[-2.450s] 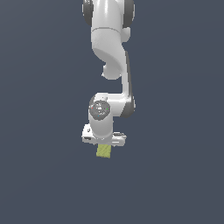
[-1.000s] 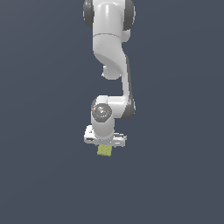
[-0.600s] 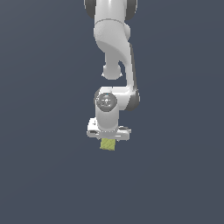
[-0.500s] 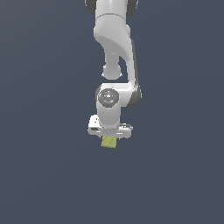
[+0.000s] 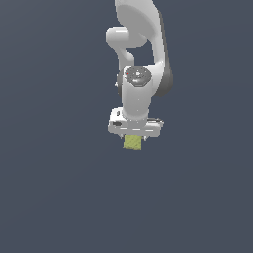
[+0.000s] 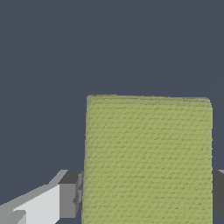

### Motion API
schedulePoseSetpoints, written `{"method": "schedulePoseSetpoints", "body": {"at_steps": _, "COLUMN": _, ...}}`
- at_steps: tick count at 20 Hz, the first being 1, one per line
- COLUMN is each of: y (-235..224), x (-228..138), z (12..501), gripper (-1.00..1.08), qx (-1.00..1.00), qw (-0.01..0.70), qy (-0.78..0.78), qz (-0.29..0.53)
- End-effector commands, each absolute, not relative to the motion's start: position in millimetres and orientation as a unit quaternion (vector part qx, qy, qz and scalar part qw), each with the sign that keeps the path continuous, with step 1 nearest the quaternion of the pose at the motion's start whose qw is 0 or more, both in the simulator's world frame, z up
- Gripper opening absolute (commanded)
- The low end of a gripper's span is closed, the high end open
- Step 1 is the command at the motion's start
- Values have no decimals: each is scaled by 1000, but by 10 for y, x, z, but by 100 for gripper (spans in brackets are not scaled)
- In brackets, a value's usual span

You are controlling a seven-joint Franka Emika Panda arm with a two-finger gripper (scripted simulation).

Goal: Pick up the object and move it to a goal position.

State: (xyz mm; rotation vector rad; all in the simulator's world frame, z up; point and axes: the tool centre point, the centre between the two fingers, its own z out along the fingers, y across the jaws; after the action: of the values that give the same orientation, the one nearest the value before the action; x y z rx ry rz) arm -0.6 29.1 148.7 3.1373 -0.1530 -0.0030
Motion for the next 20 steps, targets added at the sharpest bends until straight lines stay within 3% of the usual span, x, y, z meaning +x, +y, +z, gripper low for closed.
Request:
{"method": "schedulePoseSetpoints", "body": {"at_steps": 1, "y": 399, "x": -113, "z": 1717, "gripper": -100, "qx": 999, "qw": 0, "qy": -49, "qz": 0}}
{"method": "schedulePoseSetpoints", "body": {"at_steps": 20, "y": 1327, "x": -993, "z": 3633, "gripper": -100, "qx": 999, "qw": 2, "qy": -49, "qz": 0}}
